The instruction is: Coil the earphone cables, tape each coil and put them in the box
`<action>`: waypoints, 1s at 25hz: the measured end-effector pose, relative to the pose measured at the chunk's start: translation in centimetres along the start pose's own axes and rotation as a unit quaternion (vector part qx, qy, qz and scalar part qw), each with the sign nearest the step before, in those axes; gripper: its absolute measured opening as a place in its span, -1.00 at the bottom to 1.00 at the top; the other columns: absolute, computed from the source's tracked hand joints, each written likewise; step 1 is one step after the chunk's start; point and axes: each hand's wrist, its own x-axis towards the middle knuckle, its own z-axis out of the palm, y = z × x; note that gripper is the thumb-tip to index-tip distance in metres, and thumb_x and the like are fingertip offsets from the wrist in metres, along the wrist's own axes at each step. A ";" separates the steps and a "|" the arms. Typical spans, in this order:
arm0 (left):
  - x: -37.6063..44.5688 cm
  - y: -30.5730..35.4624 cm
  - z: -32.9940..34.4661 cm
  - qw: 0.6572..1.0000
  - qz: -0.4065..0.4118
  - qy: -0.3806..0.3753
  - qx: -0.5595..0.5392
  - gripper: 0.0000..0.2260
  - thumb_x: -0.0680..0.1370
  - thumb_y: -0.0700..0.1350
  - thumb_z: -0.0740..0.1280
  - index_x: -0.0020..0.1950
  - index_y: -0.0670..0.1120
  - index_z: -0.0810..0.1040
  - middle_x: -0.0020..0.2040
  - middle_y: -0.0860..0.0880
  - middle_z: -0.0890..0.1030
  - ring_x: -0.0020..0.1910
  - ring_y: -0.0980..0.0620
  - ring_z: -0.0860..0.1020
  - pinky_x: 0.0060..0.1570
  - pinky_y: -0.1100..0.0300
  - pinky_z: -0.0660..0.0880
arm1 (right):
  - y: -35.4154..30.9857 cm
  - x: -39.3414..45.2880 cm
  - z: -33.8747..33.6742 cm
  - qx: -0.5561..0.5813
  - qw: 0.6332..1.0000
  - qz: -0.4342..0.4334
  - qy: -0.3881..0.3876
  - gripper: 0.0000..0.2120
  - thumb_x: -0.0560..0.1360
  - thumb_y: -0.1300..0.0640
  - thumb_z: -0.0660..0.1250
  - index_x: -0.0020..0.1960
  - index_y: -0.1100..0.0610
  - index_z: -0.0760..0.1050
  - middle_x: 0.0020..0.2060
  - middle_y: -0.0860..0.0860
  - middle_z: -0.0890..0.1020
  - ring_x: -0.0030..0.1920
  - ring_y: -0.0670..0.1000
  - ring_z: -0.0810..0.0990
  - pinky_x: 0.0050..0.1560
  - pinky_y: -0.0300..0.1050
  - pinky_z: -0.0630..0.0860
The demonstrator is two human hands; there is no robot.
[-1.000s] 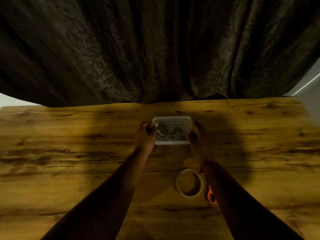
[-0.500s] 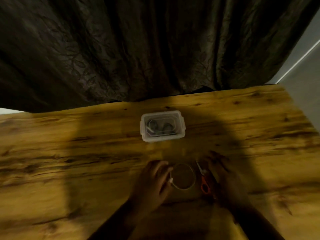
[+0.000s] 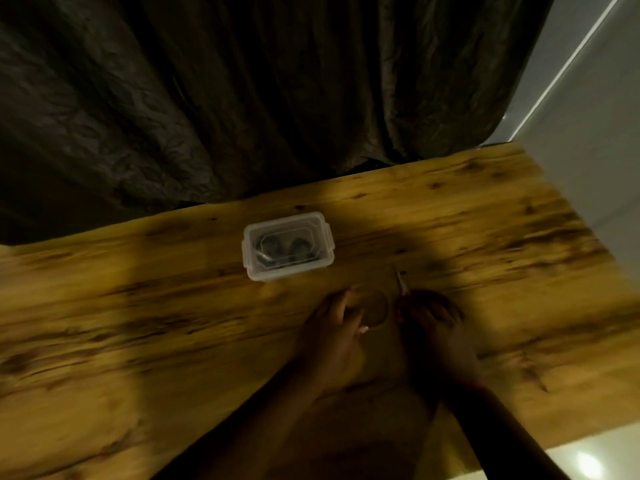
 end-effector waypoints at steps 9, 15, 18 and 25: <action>10.5 3.2 0.9 0.982 -0.160 0.028 0.094 -0.60 0.64 -0.07 0.20 0.48 -0.08 0.29 0.54 -0.17 0.15 0.48 -0.21 0.15 0.38 -0.04 0.22 | 5.1 9.5 2.0 0.011 0.998 0.065 0.011 -0.64 0.42 0.17 0.41 0.22 0.11 0.58 0.16 0.12 0.62 0.19 0.26 0.53 0.20 0.16 0.47; 12.4 4.7 1.4 0.962 -0.257 0.049 0.077 -0.60 0.67 -0.11 0.10 0.51 -0.12 0.21 0.52 -0.16 0.15 0.46 -0.21 0.17 0.39 -0.04 0.15 | 4.7 10.7 2.9 -0.040 0.992 0.118 0.013 -0.67 0.50 0.07 0.33 0.26 -0.01 0.50 0.22 0.01 0.58 0.16 0.22 0.48 0.11 0.09 0.45; 12.2 4.7 1.3 0.964 -0.244 0.046 0.100 -0.59 0.65 -0.13 0.09 0.50 -0.15 0.21 0.50 -0.20 0.20 0.43 -0.23 0.22 0.35 -0.06 0.18 | 4.8 10.7 2.8 -0.048 0.992 0.117 -0.004 -0.65 0.51 0.05 0.31 0.30 0.02 0.49 0.27 0.04 0.55 0.21 0.24 0.45 0.17 0.14 0.42; 11.0 4.9 0.2 0.977 -0.201 0.024 0.074 -0.50 0.64 -0.07 0.20 0.55 -0.11 0.14 0.54 -0.16 0.13 0.47 -0.24 0.16 0.35 -0.05 0.27 | 4.0 10.1 1.7 0.001 0.993 0.112 -0.030 -0.46 0.51 0.03 0.33 0.46 0.08 0.34 0.41 0.16 0.41 0.31 0.27 0.40 0.30 0.18 0.37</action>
